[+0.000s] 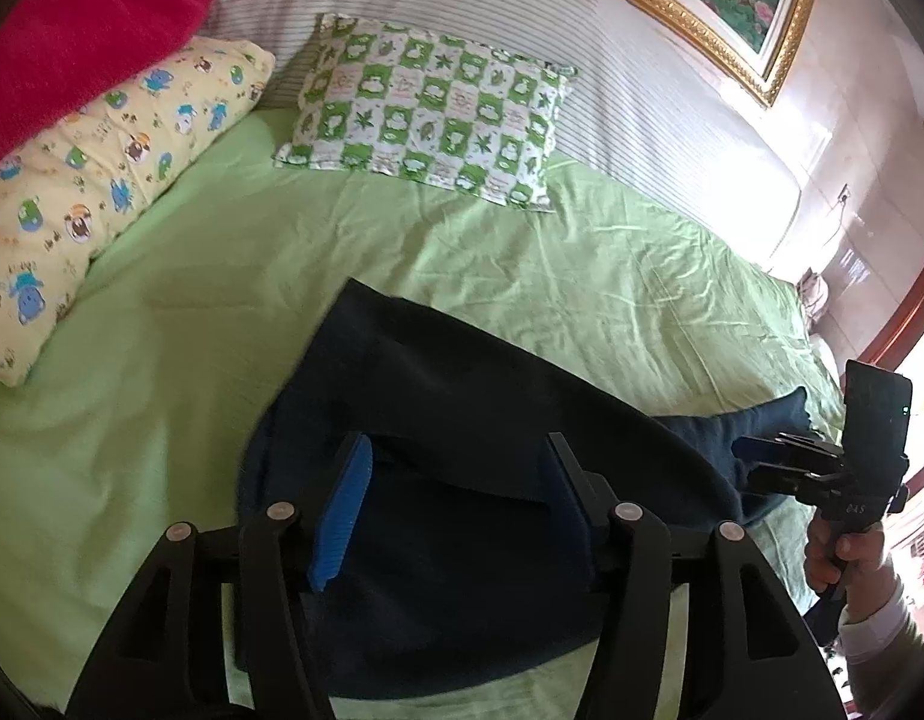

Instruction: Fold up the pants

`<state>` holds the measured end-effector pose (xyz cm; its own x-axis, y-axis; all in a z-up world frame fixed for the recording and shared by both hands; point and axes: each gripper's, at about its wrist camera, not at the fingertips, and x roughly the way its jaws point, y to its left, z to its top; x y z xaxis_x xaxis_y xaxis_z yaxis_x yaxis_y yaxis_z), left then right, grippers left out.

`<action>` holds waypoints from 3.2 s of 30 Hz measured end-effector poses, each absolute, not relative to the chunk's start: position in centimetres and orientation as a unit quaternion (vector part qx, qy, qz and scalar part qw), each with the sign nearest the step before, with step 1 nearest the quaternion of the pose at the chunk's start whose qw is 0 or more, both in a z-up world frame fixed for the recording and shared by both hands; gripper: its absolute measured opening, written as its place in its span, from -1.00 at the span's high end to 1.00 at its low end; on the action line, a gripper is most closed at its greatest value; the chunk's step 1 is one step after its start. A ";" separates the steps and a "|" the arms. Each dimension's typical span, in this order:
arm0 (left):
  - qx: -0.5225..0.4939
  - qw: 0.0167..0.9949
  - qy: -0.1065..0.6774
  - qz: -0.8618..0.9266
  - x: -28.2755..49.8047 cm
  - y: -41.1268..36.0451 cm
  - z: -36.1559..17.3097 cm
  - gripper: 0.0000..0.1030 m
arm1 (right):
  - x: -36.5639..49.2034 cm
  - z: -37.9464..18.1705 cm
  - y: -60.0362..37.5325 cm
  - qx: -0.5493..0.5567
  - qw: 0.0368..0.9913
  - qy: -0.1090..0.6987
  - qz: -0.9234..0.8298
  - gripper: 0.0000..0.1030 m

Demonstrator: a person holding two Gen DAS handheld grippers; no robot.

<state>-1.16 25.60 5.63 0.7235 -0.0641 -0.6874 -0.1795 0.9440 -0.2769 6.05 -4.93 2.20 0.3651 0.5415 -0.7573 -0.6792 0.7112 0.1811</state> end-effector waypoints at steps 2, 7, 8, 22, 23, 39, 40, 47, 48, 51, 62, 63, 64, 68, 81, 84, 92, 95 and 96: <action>-0.164 0.913 0.371 0.034 -0.7 26.6 5.8 -0.19 | 6.3 2.0 -4.3 -0.085 0.819 0.428 0.373 -0.04; -0.173 0.908 0.382 0.027 1.1 28.8 5.8 -0.29 | 7.1 1.5 -3.1 -0.096 0.813 0.433 0.376 -0.04; -0.176 0.906 0.385 0.022 1.6 29.3 5.8 -0.32 | 7.3 1.5 -2.9 -0.097 0.813 0.435 0.375 -0.04; -0.253 0.846 0.466 -0.061 9.1 35.4 0.7 -0.44 | 10.3 -0.3 -0.1 -0.109 0.779 0.474 0.395 -0.04; -0.254 0.845 0.467 -0.061 9.3 35.3 0.4 -0.39 | 10.5 -0.6 0.1 -0.110 0.775 0.478 0.398 -0.04; -0.156 0.909 0.384 -0.048 1.6 30.1 5.6 0.87 | 6.3 1.1 0.2 -0.141 0.777 0.422 0.445 0.85; -0.154 0.912 0.377 -0.045 0.8 29.8 5.8 0.87 | 5.6 1.1 0.2 -0.151 0.778 0.415 0.446 0.85; -0.162 0.927 0.337 -0.019 -4.4 29.0 4.8 0.87 | 2.6 0.0 0.3 -0.184 0.775 0.397 0.456 0.86; -0.165 0.927 0.335 -0.017 -4.9 29.0 4.4 0.87 | 2.3 -0.4 0.3 -0.190 0.774 0.395 0.456 0.86; -0.179 0.926 0.331 -0.008 -6.2 29.2 3.1 0.87 | 1.5 -1.4 0.5 -0.205 0.769 0.398 0.457 0.86; -0.214 0.924 0.310 0.059 -9.6 29.2 -0.5 0.63 | 0.1 -3.4 0.3 -0.216 0.766 0.408 0.446 0.79; -0.217 0.923 0.312 0.064 -9.9 29.2 -0.7 0.61 | 0.1 -3.4 0.2 -0.212 0.767 0.409 0.447 0.77; -0.225 0.920 0.314 0.071 -10.4 29.3 -1.0 0.57 | 0.0 -3.4 0.2 -0.210 0.767 0.409 0.447 0.76; -0.260 0.909 0.312 0.089 -12.4 29.4 -1.5 0.49 | -0.1 -3.3 0.3 -0.210 0.768 0.411 0.445 0.74; -0.388 0.875 0.272 0.101 -16.2 26.8 -0.8 -0.15 | -1.1 -1.8 0.2 -0.174 0.772 0.394 0.467 0.35; -0.396 0.872 0.270 0.100 -15.8 26.4 -0.6 -0.24 | -1.1 -1.6 -0.1 -0.163 0.776 0.394 0.465 0.34; -0.436 0.845 0.286 0.119 -14.2 26.6 -0.6 -0.44 | -0.4 -0.7 -1.0 -0.139 0.793 0.385 0.451 0.01; -0.455 0.835 0.284 0.125 -13.8 26.8 -0.7 -0.44 | 0.7 -0.1 -1.5 -0.114 0.803 0.386 0.440 0.01; -0.460 0.832 0.283 0.127 -13.6 27.0 -0.7 -0.44 | 0.9 0.0 -1.6 -0.110 0.805 0.386 0.438 0.01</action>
